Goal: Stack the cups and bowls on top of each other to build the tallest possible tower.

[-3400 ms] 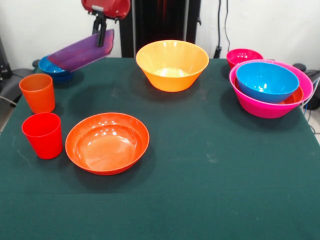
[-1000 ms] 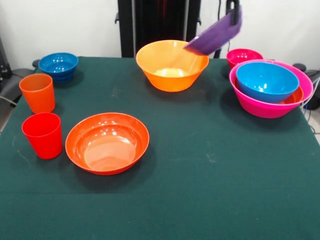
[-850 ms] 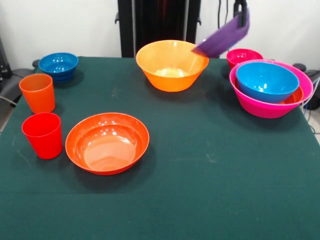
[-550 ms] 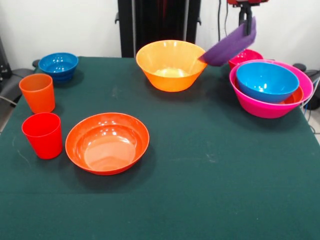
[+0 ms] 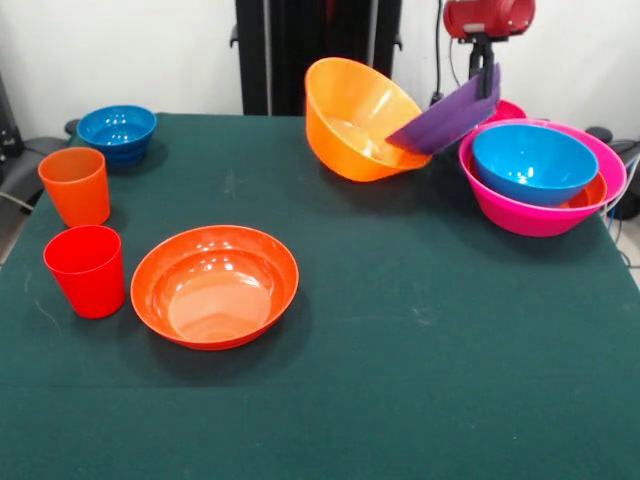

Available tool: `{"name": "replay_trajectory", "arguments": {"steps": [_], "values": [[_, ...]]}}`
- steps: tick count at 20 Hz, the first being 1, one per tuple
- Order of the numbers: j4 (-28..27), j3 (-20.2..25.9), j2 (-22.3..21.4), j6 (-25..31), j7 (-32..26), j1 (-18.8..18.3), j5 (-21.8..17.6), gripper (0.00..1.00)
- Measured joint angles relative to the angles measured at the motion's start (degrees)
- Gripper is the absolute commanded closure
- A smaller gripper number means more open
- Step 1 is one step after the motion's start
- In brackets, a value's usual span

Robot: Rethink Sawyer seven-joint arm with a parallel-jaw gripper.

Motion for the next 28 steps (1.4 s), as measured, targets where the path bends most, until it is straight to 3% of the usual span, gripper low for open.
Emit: {"name": "replay_trajectory", "arguments": {"steps": [6,12,24,28], "values": [[0.4,0.2,1.4,-0.5,1.7,2.1,4.2,1.0],[2.0,1.6,-0.7,-0.5,6.7,6.1,9.3,1.0],[5.2,3.0,-9.5,5.1,10.3,7.5,12.0,1.0],[5.2,3.1,-10.0,5.7,10.3,7.3,12.0,1.0]]}}
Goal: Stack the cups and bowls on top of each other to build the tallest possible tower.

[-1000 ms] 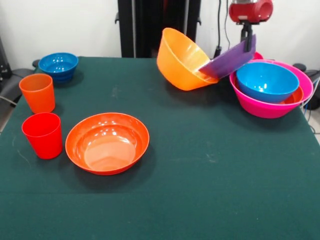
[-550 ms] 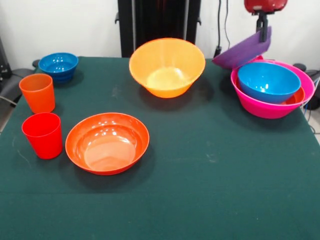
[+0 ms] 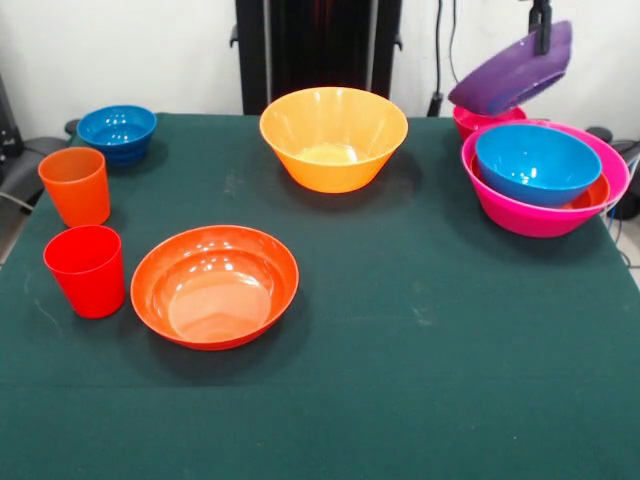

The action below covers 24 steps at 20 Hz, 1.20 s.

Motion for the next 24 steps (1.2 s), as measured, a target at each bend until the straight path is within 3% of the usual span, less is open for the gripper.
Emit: {"name": "replay_trajectory", "arguments": {"steps": [16,24], "values": [[-1.5,-0.1,10.4,-5.7,0.0,-3.8,-0.1,1.0],[-2.4,-0.2,11.6,-6.8,0.0,-3.9,-0.1,1.0]]}}
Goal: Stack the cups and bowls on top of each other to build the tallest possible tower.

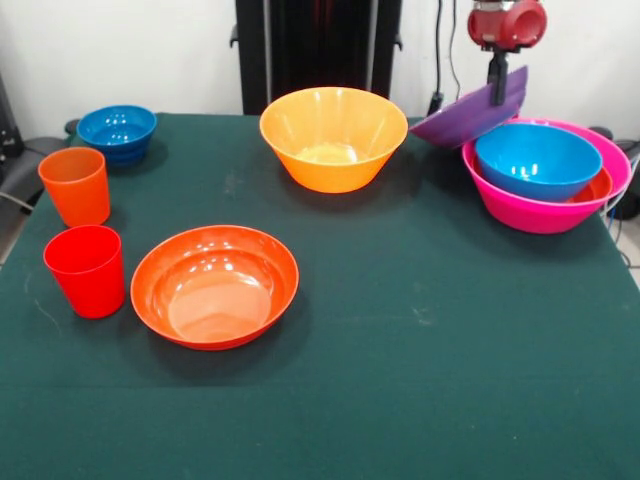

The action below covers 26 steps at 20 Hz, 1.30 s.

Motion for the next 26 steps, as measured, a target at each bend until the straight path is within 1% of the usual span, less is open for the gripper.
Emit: {"name": "replay_trajectory", "arguments": {"steps": [4,6,7,12,15,18,19,22,26], "values": [[0.0,0.0,-1.5,0.4,0.0,0.2,0.0,1.0],[0.1,0.1,-3.4,1.8,0.0,0.3,0.2,1.0],[0.1,0.1,-5.5,3.7,0.0,0.4,0.5,1.0],[0.1,0.1,-9.7,8.4,0.0,0.7,1.4,1.0],[0.1,0.0,-14.0,13.9,0.0,1.3,2.5,1.0],[0.1,-0.2,-16.5,17.1,0.0,2.1,3.1,1.0],[0.1,-0.2,-18.1,18.8,0.0,2.6,3.4,1.0],[0.1,-0.2,-18.4,18.8,0.0,2.5,3.4,1.0],[-0.7,-0.2,-16.5,17.0,0.0,2.3,3.4,1.0]]}}
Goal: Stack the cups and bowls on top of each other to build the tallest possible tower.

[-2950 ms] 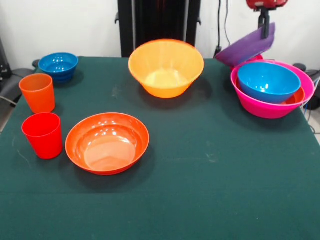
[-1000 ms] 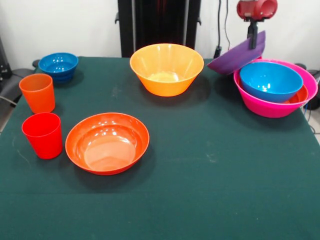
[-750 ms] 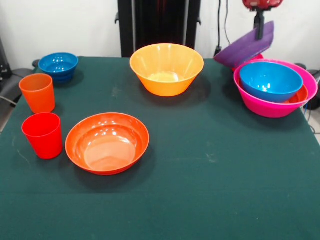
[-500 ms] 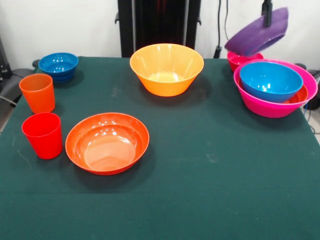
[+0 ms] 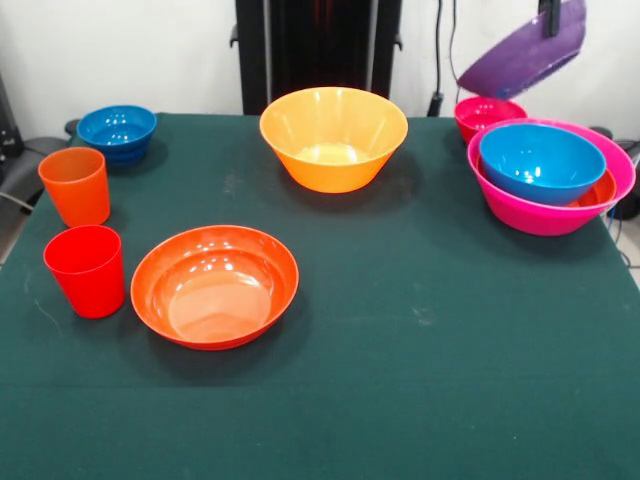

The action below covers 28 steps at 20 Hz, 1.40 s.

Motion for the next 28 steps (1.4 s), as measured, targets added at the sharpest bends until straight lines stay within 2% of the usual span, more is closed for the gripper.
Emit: {"name": "replay_trajectory", "arguments": {"steps": [9,16,28], "values": [[-4.7,-0.9,7.7,-7.1,0.0,-0.5,0.0,1.0],[-7.5,-1.6,10.5,-7.5,0.0,-1.9,0.0,1.0],[-12.5,-3.9,15.3,-9.0,0.0,-0.5,0.0,1.0]]}}
